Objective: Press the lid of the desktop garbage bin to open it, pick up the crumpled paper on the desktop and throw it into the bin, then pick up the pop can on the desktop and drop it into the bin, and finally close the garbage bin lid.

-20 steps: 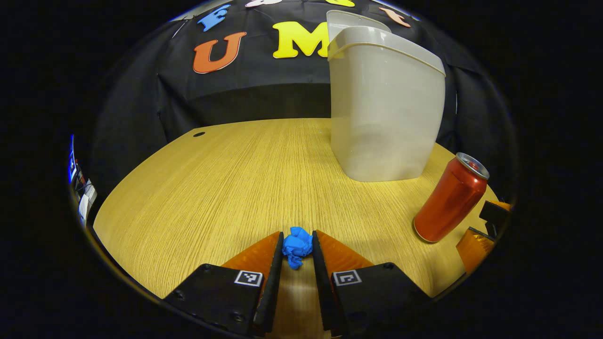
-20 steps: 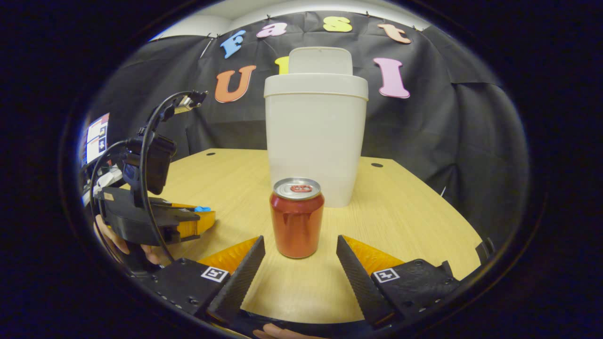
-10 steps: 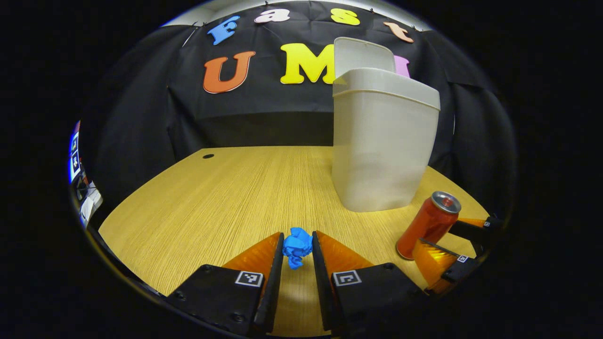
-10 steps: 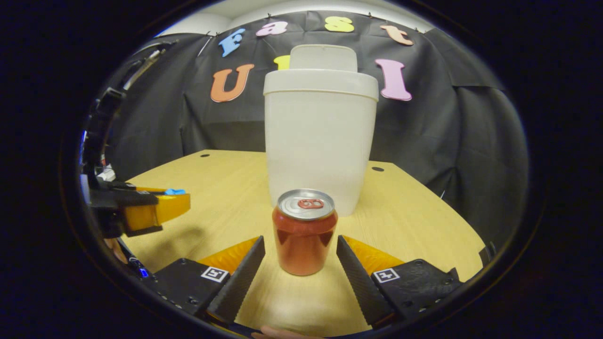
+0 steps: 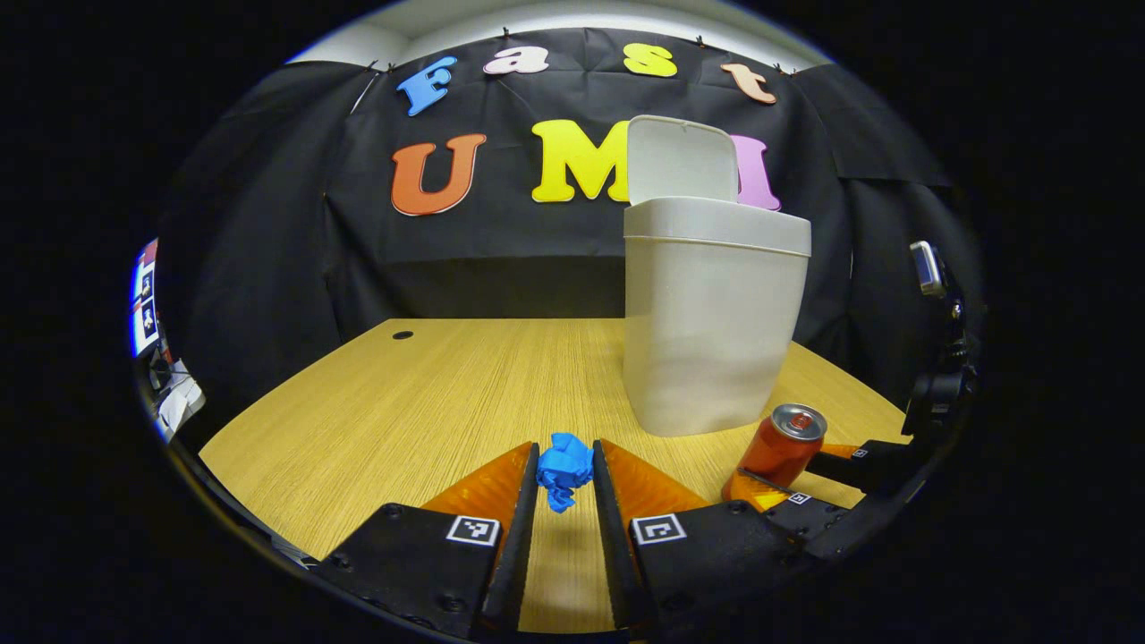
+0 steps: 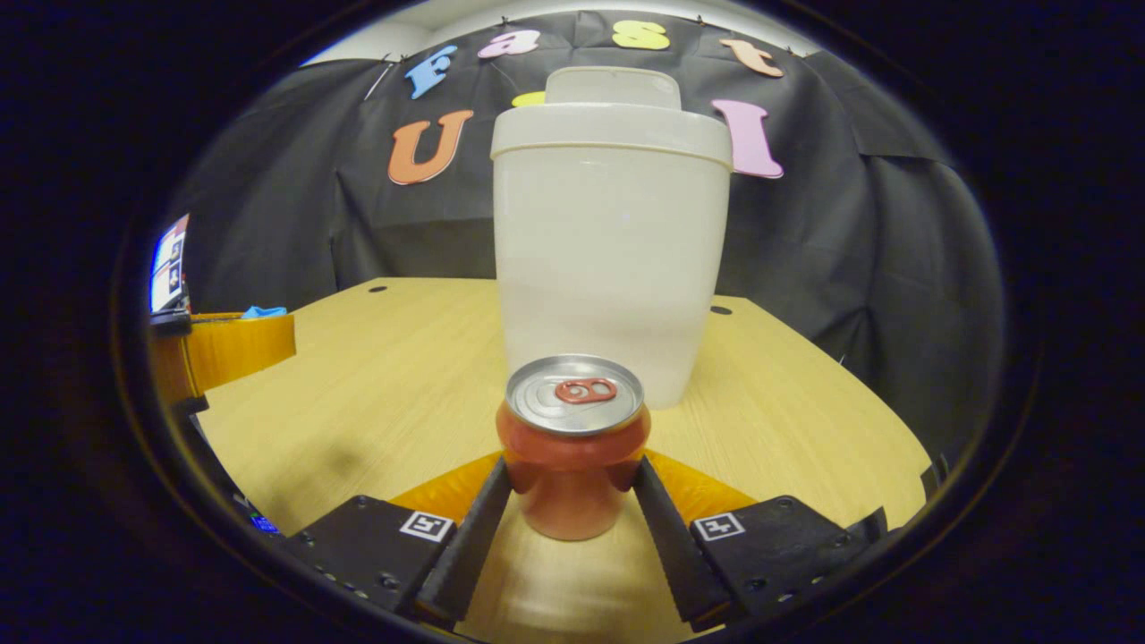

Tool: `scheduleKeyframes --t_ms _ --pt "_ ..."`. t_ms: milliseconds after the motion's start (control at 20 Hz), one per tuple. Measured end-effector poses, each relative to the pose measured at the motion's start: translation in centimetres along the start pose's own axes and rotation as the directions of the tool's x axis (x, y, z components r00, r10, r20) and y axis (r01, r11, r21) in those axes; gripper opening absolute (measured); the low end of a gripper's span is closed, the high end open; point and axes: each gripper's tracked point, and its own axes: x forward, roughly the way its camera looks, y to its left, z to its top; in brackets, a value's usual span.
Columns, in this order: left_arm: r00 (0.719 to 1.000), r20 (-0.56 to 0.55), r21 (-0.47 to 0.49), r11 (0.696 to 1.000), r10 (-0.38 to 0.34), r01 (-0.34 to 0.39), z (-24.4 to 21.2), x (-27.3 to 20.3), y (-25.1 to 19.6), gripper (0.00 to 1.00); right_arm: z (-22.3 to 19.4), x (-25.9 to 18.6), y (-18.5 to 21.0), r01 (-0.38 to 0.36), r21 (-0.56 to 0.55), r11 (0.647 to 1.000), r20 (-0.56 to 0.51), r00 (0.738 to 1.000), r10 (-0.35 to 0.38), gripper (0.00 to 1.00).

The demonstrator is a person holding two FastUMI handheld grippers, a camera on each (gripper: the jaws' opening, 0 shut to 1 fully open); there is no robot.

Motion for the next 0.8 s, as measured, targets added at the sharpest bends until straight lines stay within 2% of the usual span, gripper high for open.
scheduleKeyframes --t_ms 200,400,650,800 --pt "1.000 0.028 -0.026 1.000 0.015 -0.014 1.2 -0.7 0.6 0.40 3.5 -2.8 -0.1 -0.008 -0.037 0.999 0.096 0.995 0.011 0.81" --pt "0.998 0.057 -0.047 0.999 0.028 -0.025 2.2 -1.4 1.0 0.40 8.5 -6.7 -1.6 0.000 -0.068 0.998 0.228 0.974 0.015 0.82" --pt "0.993 0.103 -0.010 0.998 0.062 -0.061 4.1 -3.0 1.6 0.40 12.8 -10.5 -6.8 0.110 -0.054 0.992 0.327 0.941 -0.086 0.81" --pt "0.989 0.140 -0.029 0.999 0.041 -0.037 5.7 -4.1 0.6 0.40 13.7 -12.0 -9.3 0.134 -0.037 0.990 0.343 0.932 -0.113 0.81"
